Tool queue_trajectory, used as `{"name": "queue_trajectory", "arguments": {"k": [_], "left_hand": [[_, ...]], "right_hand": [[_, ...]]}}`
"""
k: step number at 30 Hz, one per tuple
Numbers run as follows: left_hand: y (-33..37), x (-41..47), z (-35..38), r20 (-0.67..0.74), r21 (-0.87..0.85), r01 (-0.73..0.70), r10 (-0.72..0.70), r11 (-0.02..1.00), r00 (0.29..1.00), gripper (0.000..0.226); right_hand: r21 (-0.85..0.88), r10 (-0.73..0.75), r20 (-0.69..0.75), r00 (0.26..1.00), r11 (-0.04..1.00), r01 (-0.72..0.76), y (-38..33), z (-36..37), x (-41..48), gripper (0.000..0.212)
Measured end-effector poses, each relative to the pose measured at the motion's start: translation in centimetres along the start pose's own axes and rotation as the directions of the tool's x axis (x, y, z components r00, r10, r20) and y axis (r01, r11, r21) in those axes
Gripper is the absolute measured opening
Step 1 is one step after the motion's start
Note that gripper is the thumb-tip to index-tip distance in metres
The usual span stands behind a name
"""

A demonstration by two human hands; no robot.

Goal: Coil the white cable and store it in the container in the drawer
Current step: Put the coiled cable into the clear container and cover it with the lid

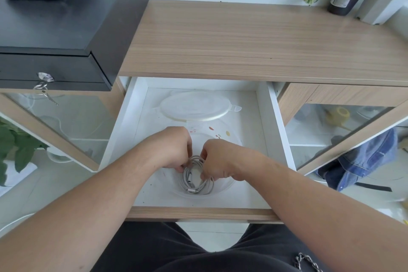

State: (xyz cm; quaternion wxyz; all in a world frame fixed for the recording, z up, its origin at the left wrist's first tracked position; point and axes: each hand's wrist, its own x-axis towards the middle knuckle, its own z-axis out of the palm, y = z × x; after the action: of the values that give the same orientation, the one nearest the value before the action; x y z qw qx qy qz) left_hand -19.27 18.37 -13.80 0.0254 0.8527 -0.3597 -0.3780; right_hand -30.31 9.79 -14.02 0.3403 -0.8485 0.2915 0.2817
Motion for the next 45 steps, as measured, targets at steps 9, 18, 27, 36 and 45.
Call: {"name": "queue_trajectory", "arguments": {"k": [9, 18, 27, 36, 45], "left_hand": [[-1.1, -0.4, -1.0, 0.066, -0.088, -0.154, 0.160, 0.984, 0.985, 0.013], [-1.4, -1.1, -1.8, 0.027, -0.356, -0.224, 0.250, 0.907, 0.968, 0.015], [-1.4, -2.1, -1.9, 0.099, -0.399, -0.228, 0.289, 0.888, 0.952, 0.024], [-1.9, -2.4, -1.7, 0.113, -0.574, -0.198, 0.317, 0.794, 0.942, 0.026], [-2.7, -2.6, -1.8, 0.125, -0.820, -0.157, 0.440, 0.551, 0.889, 0.044]], "right_hand": [[0.280, -0.101, -0.184, 0.978, 0.948, 0.151, 1.3, -1.0, 0.1, 0.026], [0.535, -0.154, -0.323, 0.934, 0.784, 0.314, 2.1, -2.6, -1.2, 0.024], [0.396, -0.210, -0.458, 0.864, 0.822, 0.410, 2.3, -2.5, -3.1, 0.023], [0.616, -0.085, -0.477, 0.875, 0.677, 0.402, 2.9, -2.0, -2.8, 0.015], [0.673, -0.096, -0.478, 0.873, 0.599, 0.434, 2.8, -1.6, -2.6, 0.013]]}}
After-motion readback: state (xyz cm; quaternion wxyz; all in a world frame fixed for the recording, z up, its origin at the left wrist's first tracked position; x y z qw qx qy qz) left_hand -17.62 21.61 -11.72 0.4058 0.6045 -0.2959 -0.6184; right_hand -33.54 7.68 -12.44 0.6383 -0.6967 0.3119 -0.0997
